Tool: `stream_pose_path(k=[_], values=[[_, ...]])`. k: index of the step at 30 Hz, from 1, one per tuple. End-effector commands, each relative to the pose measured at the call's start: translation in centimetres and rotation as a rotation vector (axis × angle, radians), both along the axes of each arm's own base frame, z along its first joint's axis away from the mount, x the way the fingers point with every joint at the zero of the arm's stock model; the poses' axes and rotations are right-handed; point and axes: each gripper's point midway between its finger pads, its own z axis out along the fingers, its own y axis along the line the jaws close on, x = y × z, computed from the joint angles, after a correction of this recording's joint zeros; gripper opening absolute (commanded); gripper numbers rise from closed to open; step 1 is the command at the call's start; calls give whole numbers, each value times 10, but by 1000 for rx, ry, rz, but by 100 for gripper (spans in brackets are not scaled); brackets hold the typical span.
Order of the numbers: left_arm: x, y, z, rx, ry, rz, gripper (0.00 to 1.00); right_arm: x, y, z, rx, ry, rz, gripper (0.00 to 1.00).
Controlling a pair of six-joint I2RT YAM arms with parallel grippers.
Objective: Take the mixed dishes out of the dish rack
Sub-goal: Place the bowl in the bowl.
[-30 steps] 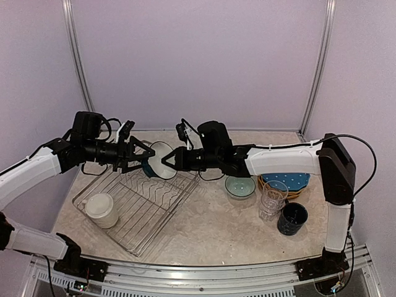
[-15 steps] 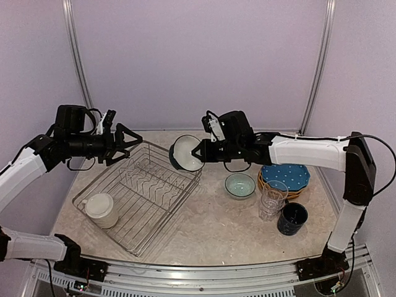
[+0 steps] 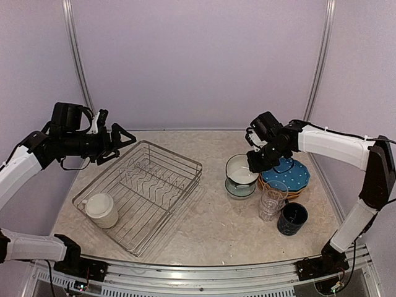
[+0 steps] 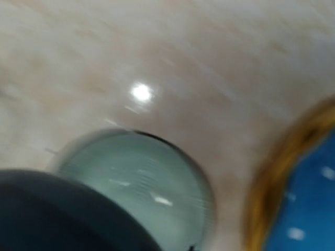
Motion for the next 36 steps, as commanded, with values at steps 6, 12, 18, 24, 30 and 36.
stream_pose_path(k=[6,12,18,24,30,36], values=[[-10,8,-18,62,112,47,99,21,-15,-23,-89,74,79,0],[-19,21,-39,148,180,106,99,35,-12,-39,-138,84,97,0],[-27,35,-59,215,258,163,99,41,-14,-53,-177,91,93,1],[-37,58,-80,310,364,258,99,43,-16,-59,-188,89,86,18],[-50,72,-110,365,482,324,99,42,-19,-54,-191,74,81,34],[-61,104,-121,421,550,507,99,43,-19,-30,-168,24,76,54]])
